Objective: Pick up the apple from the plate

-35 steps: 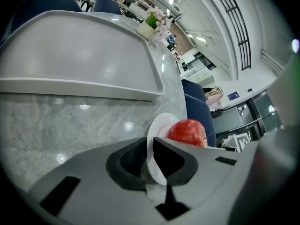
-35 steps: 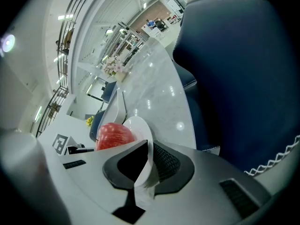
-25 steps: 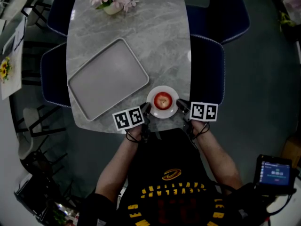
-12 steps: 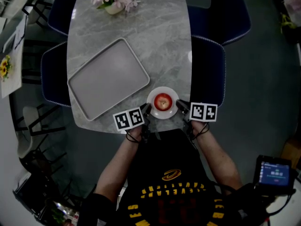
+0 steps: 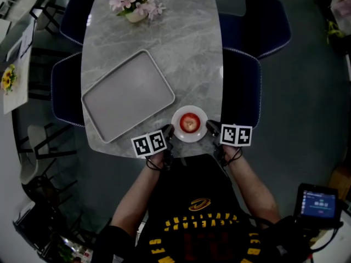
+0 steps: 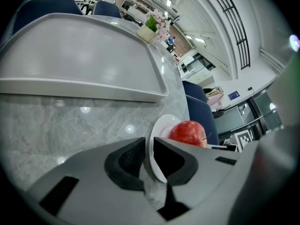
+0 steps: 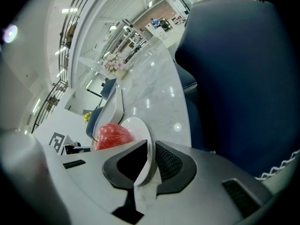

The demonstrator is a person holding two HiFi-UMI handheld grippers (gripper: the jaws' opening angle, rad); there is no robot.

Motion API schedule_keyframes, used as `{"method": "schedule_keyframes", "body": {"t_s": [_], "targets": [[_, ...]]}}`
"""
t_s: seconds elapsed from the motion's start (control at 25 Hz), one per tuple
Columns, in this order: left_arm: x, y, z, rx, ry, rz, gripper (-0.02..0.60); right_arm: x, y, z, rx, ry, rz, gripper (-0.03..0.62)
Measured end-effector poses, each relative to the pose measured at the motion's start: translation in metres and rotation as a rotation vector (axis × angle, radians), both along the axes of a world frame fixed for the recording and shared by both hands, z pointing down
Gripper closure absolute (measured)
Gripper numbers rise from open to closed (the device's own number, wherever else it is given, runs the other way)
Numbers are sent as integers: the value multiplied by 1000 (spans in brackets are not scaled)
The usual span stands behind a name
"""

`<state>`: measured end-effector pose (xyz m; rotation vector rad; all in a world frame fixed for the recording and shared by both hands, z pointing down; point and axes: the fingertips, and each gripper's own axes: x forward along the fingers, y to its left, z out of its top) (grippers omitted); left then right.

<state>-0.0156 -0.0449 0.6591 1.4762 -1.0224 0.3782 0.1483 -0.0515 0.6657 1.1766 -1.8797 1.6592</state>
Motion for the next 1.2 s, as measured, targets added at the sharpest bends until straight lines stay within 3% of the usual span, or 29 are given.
{"method": "schedule_keyframes", "body": {"t_s": [0.28, 0.44, 0.48, 0.56, 0.92, 1.2], "targets": [[-12, -8, -29, 82, 12, -47, 535, 18, -11, -28, 108, 62, 17, 548], [-8, -19, -65, 189, 14, -41, 536, 19, -27, -63, 201, 16, 58, 567], [-7, -22, -75, 220, 14, -37, 581, 18, -30, -73, 225, 3, 61, 588], [-3, -26, -98, 287, 13, -27, 581, 13, -33, -94, 273, -23, 60, 588], [28, -38, -210, 576, 5, 37, 581, -12, -41, -201, 571, -79, -28, 588], [46, -31, -281, 716, 64, 19, 581, -30, -31, -267, 726, -85, -112, 588]]}}
